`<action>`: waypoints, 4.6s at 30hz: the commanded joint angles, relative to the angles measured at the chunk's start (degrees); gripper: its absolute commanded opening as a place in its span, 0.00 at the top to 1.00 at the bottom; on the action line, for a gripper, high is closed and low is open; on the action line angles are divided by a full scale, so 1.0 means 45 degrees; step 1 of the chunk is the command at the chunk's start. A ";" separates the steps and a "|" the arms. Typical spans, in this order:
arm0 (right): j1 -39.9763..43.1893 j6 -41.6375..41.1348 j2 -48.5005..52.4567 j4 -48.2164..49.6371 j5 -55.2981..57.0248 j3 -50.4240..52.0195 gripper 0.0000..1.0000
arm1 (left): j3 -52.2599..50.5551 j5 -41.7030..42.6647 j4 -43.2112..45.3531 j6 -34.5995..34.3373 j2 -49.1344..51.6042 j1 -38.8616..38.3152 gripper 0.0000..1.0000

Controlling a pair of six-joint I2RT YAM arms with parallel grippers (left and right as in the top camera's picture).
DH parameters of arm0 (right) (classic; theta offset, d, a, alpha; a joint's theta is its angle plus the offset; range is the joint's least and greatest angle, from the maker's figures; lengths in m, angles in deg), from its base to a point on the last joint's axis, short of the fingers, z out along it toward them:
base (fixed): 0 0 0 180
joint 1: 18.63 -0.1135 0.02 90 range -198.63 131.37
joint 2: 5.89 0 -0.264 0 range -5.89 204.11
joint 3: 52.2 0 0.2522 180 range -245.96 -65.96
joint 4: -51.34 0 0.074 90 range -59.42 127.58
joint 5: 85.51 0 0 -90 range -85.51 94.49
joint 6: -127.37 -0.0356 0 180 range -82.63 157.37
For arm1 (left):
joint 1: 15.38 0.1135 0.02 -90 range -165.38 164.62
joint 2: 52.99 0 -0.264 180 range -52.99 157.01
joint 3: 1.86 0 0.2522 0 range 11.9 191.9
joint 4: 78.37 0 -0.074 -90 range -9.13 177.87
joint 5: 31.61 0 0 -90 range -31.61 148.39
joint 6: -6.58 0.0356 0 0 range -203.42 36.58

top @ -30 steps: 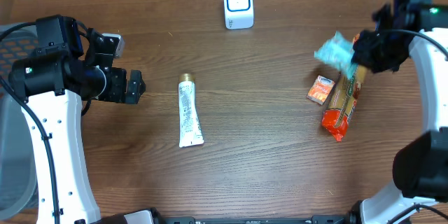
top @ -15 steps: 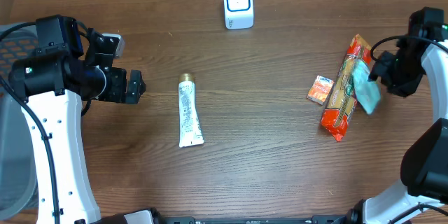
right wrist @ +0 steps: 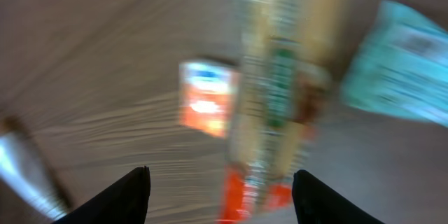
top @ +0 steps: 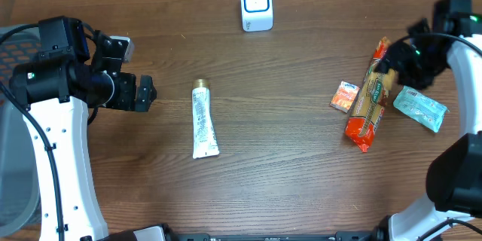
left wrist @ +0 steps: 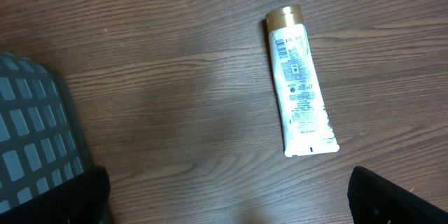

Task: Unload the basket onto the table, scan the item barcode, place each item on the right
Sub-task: 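Open the right gripper, release the wipes, and move left, then lower the right gripper onto the white tube and grasp it, then lift the white tube and carry it to the scanner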

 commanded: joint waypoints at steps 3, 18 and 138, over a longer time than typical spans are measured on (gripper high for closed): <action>-0.2550 0.0495 -0.0175 0.1146 -0.3002 -0.0398 0.30 | 0.0097 0.0151 0.0010 0.0005 -0.0112 -0.0015 0.00; -0.9190 -0.1617 0.2613 0.3609 -0.3215 -0.0223 0.22 | 0.0097 0.0151 0.0010 0.0005 -0.0107 -0.0015 0.00; -0.7786 0.9364 0.7446 0.8801 1.3381 -0.7354 0.96 | 0.0097 0.0151 0.0010 0.0005 -0.0107 -0.0015 0.00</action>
